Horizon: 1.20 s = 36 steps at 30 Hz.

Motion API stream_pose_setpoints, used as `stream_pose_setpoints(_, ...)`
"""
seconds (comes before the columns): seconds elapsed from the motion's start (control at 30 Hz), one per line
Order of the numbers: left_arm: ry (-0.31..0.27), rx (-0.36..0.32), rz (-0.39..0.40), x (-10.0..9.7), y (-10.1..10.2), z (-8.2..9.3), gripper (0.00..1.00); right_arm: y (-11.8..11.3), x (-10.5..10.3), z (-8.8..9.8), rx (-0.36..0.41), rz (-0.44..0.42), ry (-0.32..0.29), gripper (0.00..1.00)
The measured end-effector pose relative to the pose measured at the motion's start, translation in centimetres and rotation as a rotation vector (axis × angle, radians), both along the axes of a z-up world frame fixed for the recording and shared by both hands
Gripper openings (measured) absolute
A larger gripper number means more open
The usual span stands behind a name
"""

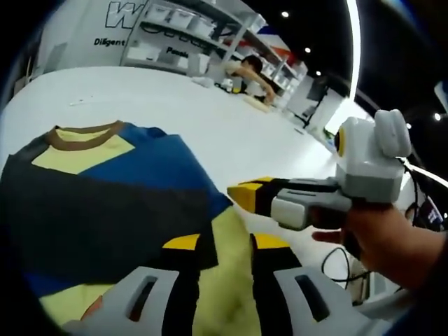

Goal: Fold the garment on the visible template until the final outline fits inside the template.

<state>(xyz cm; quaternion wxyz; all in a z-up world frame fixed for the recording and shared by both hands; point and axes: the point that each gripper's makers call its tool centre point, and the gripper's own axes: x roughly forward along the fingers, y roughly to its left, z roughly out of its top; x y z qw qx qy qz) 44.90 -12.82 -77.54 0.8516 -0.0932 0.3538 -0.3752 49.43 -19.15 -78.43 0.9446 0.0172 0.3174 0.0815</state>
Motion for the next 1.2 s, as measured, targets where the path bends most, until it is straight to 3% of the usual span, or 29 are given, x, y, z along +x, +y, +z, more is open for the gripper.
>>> stream_pose_setpoints(0.27, -0.032, 0.013, -0.008, -0.1, 0.7, 0.9, 0.32, 0.9, -0.1, 1.2, 0.015, 0.047, -0.02, 0.18)
stream_pose_setpoints(0.77, -0.102, 0.022, 0.033, 0.3, 4.1, 3.5, 0.4, 3.5, -1.5, 3.0, -0.003, 0.142, -0.048, 0.23)
stream_pose_setpoints(1.2, -0.166, 0.017, 0.069, 0.1, 6.0, 5.1, 0.67, 4.7, -2.6, 4.3, 0.0, 0.176, -0.067, 0.34)
